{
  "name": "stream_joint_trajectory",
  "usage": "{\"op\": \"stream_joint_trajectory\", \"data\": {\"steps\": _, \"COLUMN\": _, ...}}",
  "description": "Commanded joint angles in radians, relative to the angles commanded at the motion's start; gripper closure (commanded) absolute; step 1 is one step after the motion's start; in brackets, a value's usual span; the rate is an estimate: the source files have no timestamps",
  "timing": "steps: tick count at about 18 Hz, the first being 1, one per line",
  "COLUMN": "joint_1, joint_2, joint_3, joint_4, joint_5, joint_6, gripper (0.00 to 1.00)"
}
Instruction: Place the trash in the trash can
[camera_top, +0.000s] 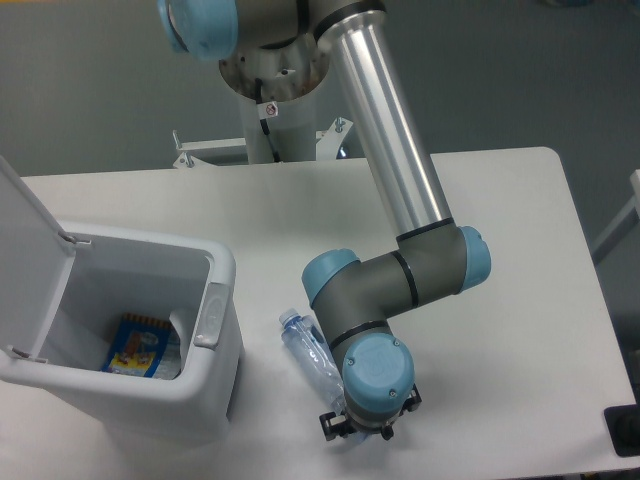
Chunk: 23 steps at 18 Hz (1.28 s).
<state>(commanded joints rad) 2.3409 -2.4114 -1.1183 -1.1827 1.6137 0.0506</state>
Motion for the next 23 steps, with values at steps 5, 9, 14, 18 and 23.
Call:
{"op": "stream_joint_trajectory", "data": {"steps": 5, "joint_1": 0.0, "joint_2": 0.006, "joint_3": -0.002, "joint_4": -0.002, "joint_5": -0.005, "joint_6": 0.0, "gripper": 0.39}}
{"op": "stream_joint_trajectory", "data": {"steps": 9, "joint_1": 0.0, "joint_2": 0.018, "joint_3": -0.002, "joint_4": -0.003, "joint_5": -0.009, "joint_6": 0.002, "gripper": 0.44}}
{"op": "stream_joint_trajectory", "data": {"steps": 14, "joint_1": 0.006, "joint_2": 0.044, "joint_3": 0.0, "joint_4": 0.003, "joint_5": -0.037, "joint_6": 0.008, "gripper": 0.48}}
{"op": "stream_joint_trajectory", "data": {"steps": 18, "joint_1": 0.026, "joint_2": 0.069, "joint_3": 0.006, "joint_4": 0.009, "joint_5": -0.051, "joint_6": 0.011, "gripper": 0.48}}
{"op": "stream_joint_trajectory", "data": {"steps": 23, "joint_1": 0.055, "joint_2": 0.118, "joint_3": 0.012, "joint_4": 0.064, "joint_5": -0.136, "joint_6": 0.003, "gripper": 0.49}}
